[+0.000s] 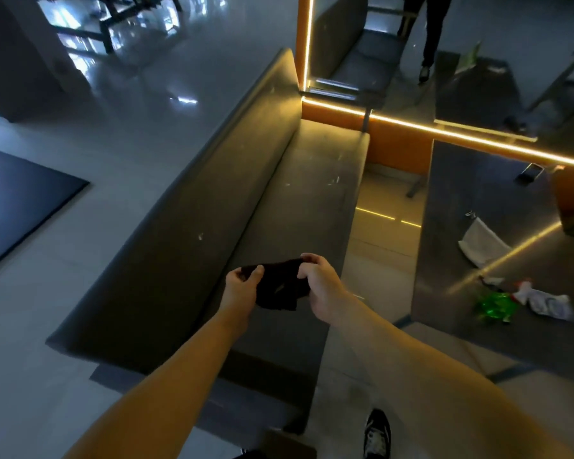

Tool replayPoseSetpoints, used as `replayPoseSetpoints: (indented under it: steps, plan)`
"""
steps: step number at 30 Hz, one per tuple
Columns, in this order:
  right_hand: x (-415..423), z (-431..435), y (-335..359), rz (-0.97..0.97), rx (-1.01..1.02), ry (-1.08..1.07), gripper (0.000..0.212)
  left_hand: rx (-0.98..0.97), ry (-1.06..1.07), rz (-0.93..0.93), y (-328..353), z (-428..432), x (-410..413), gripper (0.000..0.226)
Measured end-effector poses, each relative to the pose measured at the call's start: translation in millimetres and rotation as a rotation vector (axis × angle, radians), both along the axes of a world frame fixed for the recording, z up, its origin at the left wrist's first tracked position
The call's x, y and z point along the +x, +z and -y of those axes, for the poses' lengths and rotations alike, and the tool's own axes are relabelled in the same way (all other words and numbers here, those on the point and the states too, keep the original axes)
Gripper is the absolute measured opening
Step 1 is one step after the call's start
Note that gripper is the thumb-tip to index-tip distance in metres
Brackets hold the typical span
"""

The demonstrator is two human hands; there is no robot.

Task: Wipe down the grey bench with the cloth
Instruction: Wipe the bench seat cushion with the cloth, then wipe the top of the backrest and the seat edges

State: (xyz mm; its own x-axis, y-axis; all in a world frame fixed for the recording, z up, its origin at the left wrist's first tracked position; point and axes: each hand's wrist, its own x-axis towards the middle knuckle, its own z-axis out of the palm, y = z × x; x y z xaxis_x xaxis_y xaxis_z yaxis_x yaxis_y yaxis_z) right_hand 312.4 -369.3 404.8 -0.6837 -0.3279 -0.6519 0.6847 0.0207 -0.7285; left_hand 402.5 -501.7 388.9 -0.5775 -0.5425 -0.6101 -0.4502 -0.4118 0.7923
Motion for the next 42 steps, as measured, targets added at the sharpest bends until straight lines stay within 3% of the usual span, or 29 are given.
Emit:
replayPoseSetpoints:
  steps: [6,8,13,16,22,26,31,36,42]
  plan:
    - [-62,-65,-4,-0.084,0.105,0.054,0.088,-0.081,-0.099,-0.084,9,-63,-63,0.024]
    - [-87,-89,-5,-0.097,0.143,0.076,0.092,-0.091,-0.139,-0.094,5,-88,-83,0.02]
    - [-157,-138,-7,-0.057,0.091,0.161,0.071,-0.091,-0.236,-0.123,-8,-147,-139,0.044]
    - [-180,-166,-4,-0.027,0.096,0.184,0.064,-0.186,-0.396,-0.034,-6,-183,-169,0.051]
    - [-233,-213,10,-0.122,0.165,0.192,0.045,-0.538,-0.481,0.077,-1,-229,-232,0.029]
    - [-251,-232,13,-0.177,0.222,0.213,0.037,-0.585,-0.426,0.11,-5,-248,-256,0.015]
    - [-284,-248,-19,-0.231,0.387,0.306,0.033,-0.782,-0.444,0.147,-4,-269,-283,0.018]
    - [-297,-278,14,-0.294,0.41,0.387,0.034,-0.58,-0.496,0.037,-1,-294,-311,0.014]
    - [-318,-324,8,-0.305,0.436,0.331,0.031,-0.526,-0.541,-0.008,-8,-328,-346,0.016]
